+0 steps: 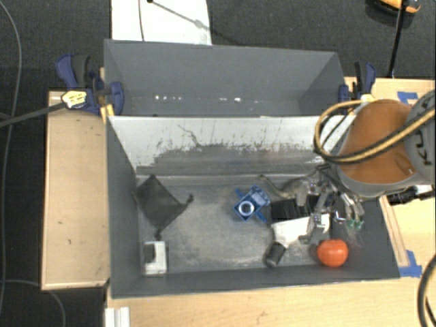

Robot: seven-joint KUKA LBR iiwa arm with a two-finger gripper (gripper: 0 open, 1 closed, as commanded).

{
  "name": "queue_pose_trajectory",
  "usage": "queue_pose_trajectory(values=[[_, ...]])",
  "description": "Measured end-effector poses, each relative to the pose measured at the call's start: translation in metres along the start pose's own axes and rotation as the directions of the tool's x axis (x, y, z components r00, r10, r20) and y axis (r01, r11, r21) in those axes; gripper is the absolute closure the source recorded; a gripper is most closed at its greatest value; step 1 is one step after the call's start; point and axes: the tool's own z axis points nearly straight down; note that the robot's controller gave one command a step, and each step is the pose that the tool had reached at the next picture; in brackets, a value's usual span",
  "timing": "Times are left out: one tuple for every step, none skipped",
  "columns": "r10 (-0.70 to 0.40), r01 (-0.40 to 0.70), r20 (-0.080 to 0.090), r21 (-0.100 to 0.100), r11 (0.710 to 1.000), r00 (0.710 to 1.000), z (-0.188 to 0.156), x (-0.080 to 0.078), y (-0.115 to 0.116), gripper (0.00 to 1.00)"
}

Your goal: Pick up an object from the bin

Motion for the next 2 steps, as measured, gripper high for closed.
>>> queue_pose_trajectory(values=[[0.037, -0.037, 0.008, 0.0, 0.999, 0.999, 0.016, -0.003, 0.006, 0.0], [0.166, -0.166, 0.003, -0.001, 0.986, 0.986, 0.059, -0.009, 0.025, 0.0]])
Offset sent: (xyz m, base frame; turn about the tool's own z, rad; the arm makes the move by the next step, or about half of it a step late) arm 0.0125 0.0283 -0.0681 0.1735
